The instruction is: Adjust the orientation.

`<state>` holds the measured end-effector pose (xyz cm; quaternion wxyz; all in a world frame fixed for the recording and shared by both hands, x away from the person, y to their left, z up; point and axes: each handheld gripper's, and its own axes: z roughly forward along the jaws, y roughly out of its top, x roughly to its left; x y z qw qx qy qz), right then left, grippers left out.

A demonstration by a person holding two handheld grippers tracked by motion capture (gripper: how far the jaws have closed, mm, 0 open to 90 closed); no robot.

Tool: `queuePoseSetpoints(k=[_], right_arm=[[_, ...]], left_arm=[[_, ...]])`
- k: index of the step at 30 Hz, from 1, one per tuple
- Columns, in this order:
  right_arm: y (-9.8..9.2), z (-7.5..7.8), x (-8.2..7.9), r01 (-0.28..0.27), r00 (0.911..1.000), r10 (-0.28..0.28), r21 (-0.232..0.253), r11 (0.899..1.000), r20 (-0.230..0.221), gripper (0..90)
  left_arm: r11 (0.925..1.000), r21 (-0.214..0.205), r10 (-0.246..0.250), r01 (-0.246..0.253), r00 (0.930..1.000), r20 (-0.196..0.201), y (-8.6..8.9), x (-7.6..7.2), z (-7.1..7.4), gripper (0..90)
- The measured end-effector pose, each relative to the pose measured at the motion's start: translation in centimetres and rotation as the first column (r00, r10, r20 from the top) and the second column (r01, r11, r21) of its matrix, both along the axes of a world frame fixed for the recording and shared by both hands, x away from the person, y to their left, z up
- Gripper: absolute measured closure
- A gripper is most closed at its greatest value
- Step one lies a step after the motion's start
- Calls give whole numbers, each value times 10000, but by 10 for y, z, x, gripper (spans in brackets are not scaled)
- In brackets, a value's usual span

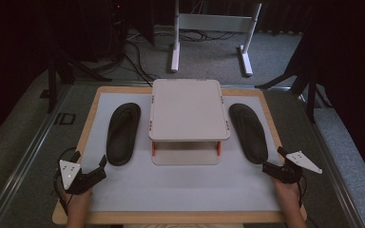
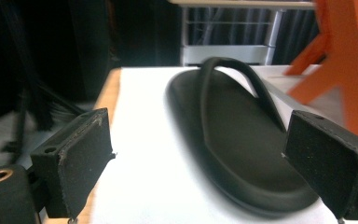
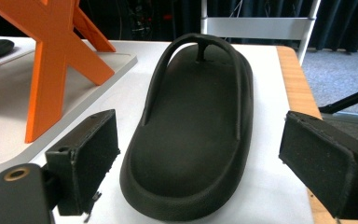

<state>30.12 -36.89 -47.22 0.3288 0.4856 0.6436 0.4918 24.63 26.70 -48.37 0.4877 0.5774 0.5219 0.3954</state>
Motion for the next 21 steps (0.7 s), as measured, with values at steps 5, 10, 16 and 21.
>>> queuePoseSetpoints(k=[5, 10, 16, 21], right_arm=[[0, 0, 1, -30, 9999, 30, 46, 10000, -141, 111], [0, 0, 1, -35, 9999, 35, 34, 10000, -146, 111], [0, -1, 2, -53, 9998, 52, -42, 10000, -191, 112], [0, -1, 2, -43, 9998, 43, 6, 10000, -201, 112]], left_arm=[[9970, -768, -170, 116, 9974, -699, 4, 6, 3, 76], [9911, -953, -1003, 933, 9924, -709, 5, 6, 15, 76], [9891, -1024, -1162, 1061, 9884, -980, 6, 13, 28, 77], [9877, -948, -1382, 1242, 9775, -1592, 6, 24, 39, 80]])
